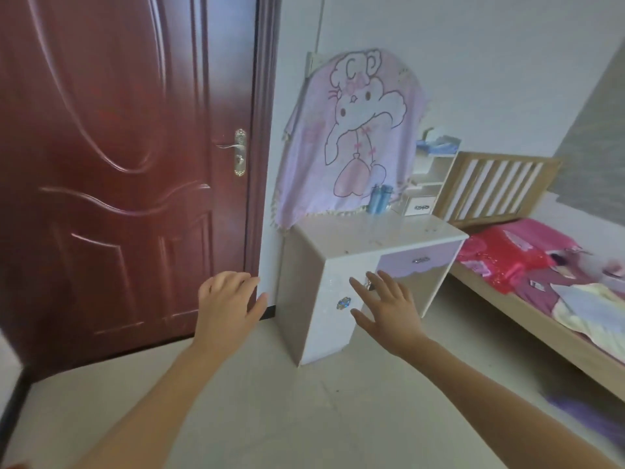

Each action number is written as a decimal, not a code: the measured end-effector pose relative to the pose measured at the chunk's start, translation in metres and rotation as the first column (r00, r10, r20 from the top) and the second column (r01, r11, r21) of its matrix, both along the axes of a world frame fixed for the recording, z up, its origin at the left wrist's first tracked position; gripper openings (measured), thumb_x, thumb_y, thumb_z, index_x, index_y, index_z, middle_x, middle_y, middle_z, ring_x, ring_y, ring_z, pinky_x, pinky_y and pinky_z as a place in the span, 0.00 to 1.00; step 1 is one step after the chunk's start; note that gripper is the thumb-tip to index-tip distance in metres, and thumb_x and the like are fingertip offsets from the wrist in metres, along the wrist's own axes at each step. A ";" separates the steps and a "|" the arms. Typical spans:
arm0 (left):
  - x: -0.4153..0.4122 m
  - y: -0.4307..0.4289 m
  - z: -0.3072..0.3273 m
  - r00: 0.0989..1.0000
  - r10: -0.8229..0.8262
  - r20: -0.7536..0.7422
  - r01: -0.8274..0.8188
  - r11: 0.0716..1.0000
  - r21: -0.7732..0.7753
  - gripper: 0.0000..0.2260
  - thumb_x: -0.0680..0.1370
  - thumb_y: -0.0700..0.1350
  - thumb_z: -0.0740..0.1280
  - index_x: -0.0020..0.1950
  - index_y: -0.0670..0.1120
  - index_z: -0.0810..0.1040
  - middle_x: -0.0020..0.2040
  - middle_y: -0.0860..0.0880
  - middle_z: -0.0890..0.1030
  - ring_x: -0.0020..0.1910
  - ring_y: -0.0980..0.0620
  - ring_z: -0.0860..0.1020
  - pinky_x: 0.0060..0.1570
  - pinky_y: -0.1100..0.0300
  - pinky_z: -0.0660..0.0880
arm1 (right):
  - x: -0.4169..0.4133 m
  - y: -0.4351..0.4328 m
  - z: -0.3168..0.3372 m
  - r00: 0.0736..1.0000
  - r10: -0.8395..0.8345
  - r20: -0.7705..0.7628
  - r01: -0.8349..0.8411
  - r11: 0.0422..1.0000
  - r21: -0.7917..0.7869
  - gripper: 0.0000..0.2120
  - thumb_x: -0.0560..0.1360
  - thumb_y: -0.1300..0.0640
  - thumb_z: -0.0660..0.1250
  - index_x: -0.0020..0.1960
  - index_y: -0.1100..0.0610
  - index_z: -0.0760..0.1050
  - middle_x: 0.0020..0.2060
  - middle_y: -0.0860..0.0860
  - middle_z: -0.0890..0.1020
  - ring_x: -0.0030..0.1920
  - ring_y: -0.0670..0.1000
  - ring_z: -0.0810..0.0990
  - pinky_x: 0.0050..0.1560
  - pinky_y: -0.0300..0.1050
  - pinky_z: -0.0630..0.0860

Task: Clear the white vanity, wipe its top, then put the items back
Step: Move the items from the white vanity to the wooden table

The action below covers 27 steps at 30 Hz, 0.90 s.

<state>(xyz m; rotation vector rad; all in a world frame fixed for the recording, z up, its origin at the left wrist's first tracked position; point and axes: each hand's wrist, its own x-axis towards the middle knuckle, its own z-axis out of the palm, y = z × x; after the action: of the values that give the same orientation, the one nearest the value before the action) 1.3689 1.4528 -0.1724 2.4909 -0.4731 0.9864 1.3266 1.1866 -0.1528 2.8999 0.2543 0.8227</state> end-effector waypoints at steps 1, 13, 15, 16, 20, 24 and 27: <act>-0.006 -0.018 0.006 1.000 -0.018 -0.002 0.018 1.000 -0.002 0.18 0.72 0.53 0.56 0.45 0.44 0.82 0.43 0.48 0.82 0.49 0.51 0.69 0.48 0.50 0.72 | -0.009 -0.017 0.005 1.000 -0.007 0.013 0.007 1.000 -0.002 0.22 0.70 0.43 0.53 0.61 0.48 0.66 0.52 0.55 0.81 0.55 0.57 0.77 0.46 0.54 0.78; -0.070 -0.194 0.051 0.974 -0.169 -0.153 0.159 0.984 -0.076 0.30 0.69 0.60 0.47 0.56 0.43 0.78 0.51 0.48 0.80 0.55 0.41 0.74 0.51 0.50 0.67 | -0.096 -0.171 0.044 0.994 -0.038 0.098 0.041 0.999 -0.028 0.24 0.70 0.43 0.56 0.63 0.51 0.69 0.55 0.57 0.80 0.56 0.60 0.79 0.47 0.56 0.78; -0.064 -0.211 0.058 0.978 -0.173 -0.116 0.164 0.983 -0.081 0.29 0.69 0.59 0.49 0.55 0.43 0.79 0.51 0.47 0.81 0.53 0.40 0.75 0.50 0.48 0.69 | -0.097 -0.191 0.054 0.989 -0.046 0.137 0.058 0.995 -0.082 0.24 0.69 0.43 0.59 0.62 0.51 0.70 0.54 0.57 0.81 0.55 0.60 0.80 0.46 0.55 0.78; -0.059 -0.219 0.064 0.981 -0.169 -0.096 0.162 0.984 -0.077 0.29 0.69 0.58 0.49 0.54 0.42 0.79 0.50 0.47 0.82 0.52 0.39 0.76 0.49 0.48 0.70 | -0.094 -0.200 0.062 0.986 -0.058 0.156 0.074 0.993 -0.096 0.24 0.67 0.43 0.62 0.61 0.51 0.72 0.53 0.57 0.81 0.54 0.60 0.80 0.46 0.54 0.78; -0.026 -0.249 0.095 0.984 -0.178 -0.026 0.178 0.983 -0.035 0.31 0.69 0.59 0.48 0.58 0.42 0.77 0.55 0.46 0.80 0.58 0.40 0.73 0.53 0.49 0.68 | -0.066 -0.232 0.099 0.970 -0.081 0.231 0.117 0.982 -0.146 0.26 0.65 0.45 0.66 0.60 0.53 0.75 0.52 0.58 0.81 0.53 0.61 0.81 0.44 0.55 0.79; 0.029 -0.279 0.120 0.979 -0.196 0.050 0.198 0.980 -0.029 0.31 0.69 0.59 0.48 0.60 0.42 0.76 0.57 0.45 0.79 0.59 0.40 0.72 0.54 0.48 0.67 | -0.022 -0.262 0.131 0.973 -0.028 0.231 0.078 0.975 -0.210 0.28 0.65 0.48 0.75 0.62 0.56 0.74 0.54 0.61 0.80 0.55 0.63 0.79 0.48 0.59 0.77; 0.085 -0.306 0.137 0.980 -0.192 0.058 0.194 0.981 -0.018 0.25 0.71 0.53 0.54 0.60 0.41 0.76 0.57 0.43 0.79 0.59 0.39 0.72 0.54 0.48 0.67 | 0.022 -0.287 0.154 0.982 -0.034 0.188 0.083 0.962 -0.261 0.29 0.66 0.50 0.75 0.64 0.56 0.73 0.56 0.62 0.78 0.57 0.63 0.77 0.50 0.61 0.75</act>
<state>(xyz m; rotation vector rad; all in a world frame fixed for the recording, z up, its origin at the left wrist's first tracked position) 1.4541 1.1468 -0.0358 2.3487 -0.7021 0.9798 1.3482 0.8999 0.0014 2.5508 0.2389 0.9551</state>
